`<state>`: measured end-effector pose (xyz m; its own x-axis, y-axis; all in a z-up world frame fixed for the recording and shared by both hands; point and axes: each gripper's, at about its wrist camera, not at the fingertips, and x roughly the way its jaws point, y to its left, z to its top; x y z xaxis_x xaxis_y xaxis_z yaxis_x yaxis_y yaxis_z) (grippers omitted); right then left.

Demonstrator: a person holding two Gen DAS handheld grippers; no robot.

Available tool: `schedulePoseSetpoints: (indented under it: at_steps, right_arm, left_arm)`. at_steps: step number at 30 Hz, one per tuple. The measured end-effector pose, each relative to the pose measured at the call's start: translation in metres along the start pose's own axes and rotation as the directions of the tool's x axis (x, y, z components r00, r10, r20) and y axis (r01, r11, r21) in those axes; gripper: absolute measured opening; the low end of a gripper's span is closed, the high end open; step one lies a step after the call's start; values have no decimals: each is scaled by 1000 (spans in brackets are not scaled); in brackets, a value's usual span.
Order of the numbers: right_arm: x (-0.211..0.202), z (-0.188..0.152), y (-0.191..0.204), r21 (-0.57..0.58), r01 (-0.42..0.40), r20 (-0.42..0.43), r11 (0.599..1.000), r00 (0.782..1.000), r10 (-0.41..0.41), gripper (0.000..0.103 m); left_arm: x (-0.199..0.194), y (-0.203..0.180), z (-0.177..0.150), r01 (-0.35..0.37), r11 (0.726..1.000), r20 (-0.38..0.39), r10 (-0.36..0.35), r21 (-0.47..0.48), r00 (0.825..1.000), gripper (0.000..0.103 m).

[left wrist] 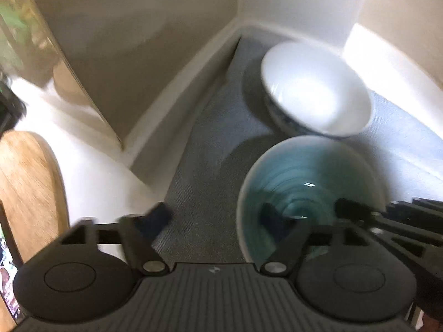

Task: Organize plates and bowls
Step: 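Grasp the turquoise-swirl bowl rim with the right gripper while the left gripper grips it too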

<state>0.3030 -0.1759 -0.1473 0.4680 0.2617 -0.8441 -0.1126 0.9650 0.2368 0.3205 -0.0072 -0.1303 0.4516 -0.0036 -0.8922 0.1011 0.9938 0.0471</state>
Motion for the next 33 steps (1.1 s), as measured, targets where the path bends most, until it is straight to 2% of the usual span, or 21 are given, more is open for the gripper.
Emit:
schedulePoseSetpoints:
  at_steps: [1, 2, 5, 9, 11, 22, 33]
  right_arm:
    - [0, 0, 0, 6, -4, 4, 1000, 1000, 4, 13]
    - [1, 1, -1, 23, -10, 4, 1000, 1000, 10, 12]
    - [0, 1, -1, 34, -6, -1, 999, 1000, 6, 12]
    - [-5, 2, 0, 42, -2, -4, 999, 1000, 3, 12]
    - [-8, 3, 0, 38, -4, 5, 999, 1000, 4, 12]
    - [-51, 0, 13, 20, -6, 81, 1000, 997, 4, 12]
    - [-93, -27, 34, 2, -6, 141, 1000, 990, 6, 12]
  left_arm:
    - [-4, 0, -1, 42, 999, 9, -42, -3, 999, 37]
    - [-6, 2, -2, 92, 996, -7, -92, -20, 996, 13]
    - [-9, 4, -6, 116, 993, -5, -116, -33, 993, 12]
    - [-5, 17, -6, 169, 979, -29, -173, -112, 984, 12]
    - [-7, 22, -7, 182, 975, -28, -187, -124, 982, 12]
    - [-52, 25, -9, 206, 973, 57, -201, -103, 978, 12]
    - [-99, 40, -35, 235, 969, 116, -225, -78, 967, 12]
